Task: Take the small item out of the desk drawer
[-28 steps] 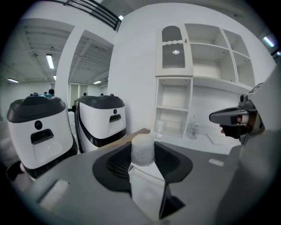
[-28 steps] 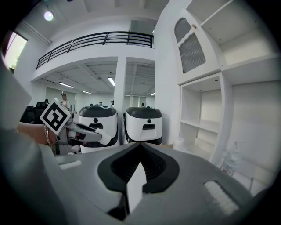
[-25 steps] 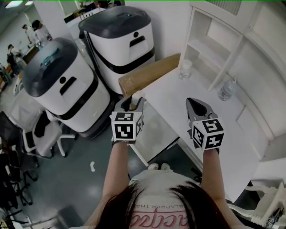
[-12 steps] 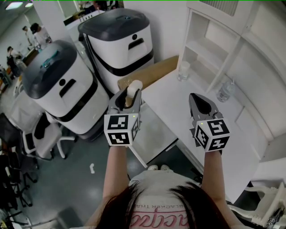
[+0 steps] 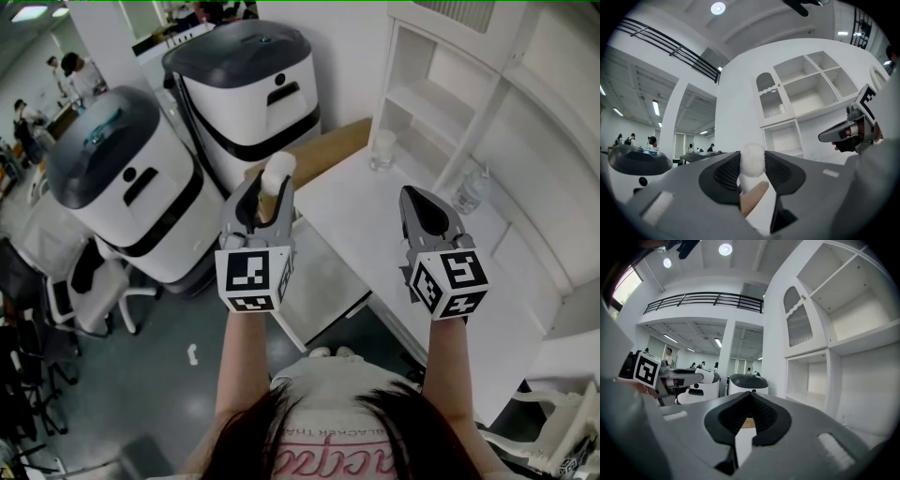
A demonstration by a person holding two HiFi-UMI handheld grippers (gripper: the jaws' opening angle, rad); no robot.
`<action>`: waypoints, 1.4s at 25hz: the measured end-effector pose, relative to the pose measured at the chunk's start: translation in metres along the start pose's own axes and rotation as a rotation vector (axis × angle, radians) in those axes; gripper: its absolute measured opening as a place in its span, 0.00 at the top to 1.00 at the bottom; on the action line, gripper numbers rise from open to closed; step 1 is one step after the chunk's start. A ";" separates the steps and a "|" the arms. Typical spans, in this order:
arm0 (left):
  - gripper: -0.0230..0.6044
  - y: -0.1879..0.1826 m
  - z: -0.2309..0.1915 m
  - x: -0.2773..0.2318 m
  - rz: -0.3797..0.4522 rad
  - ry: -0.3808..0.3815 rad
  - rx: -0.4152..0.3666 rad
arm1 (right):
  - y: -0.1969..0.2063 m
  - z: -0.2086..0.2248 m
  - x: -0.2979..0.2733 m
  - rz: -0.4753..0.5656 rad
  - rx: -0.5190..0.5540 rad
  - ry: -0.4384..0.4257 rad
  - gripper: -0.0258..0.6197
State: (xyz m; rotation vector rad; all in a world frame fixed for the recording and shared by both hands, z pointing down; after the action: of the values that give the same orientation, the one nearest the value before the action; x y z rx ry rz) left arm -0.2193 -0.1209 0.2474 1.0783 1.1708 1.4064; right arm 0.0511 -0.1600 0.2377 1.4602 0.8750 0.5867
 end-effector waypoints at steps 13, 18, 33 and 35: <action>0.69 -0.022 -0.004 0.006 0.134 -0.025 -0.045 | -0.017 0.013 0.011 0.168 0.037 0.099 0.96; 0.69 -0.030 -0.005 0.004 0.160 -0.029 -0.066 | -0.022 0.014 0.015 0.227 0.086 0.123 0.96; 0.69 -0.048 -0.023 0.006 0.218 -0.070 -0.065 | -0.038 0.024 0.025 0.292 0.162 0.157 0.96; 0.69 -0.050 -0.025 0.006 0.221 -0.076 -0.068 | -0.039 0.027 0.025 0.296 0.162 0.163 0.96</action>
State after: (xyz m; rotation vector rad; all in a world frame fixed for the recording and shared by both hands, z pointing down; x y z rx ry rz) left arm -0.2378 -0.1155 0.1944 1.2313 0.9651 1.5490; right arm 0.0803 -0.1583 0.1927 1.7233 0.8534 0.8812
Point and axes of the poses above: the fingertips, and each gripper's own axes: x backward along the fingers, z to its right, y out of its underside, the point moved 10 cm from there along x, backward along the fingers, and after that the axes turned 6 degrees about -z, right-handed, at the moved point
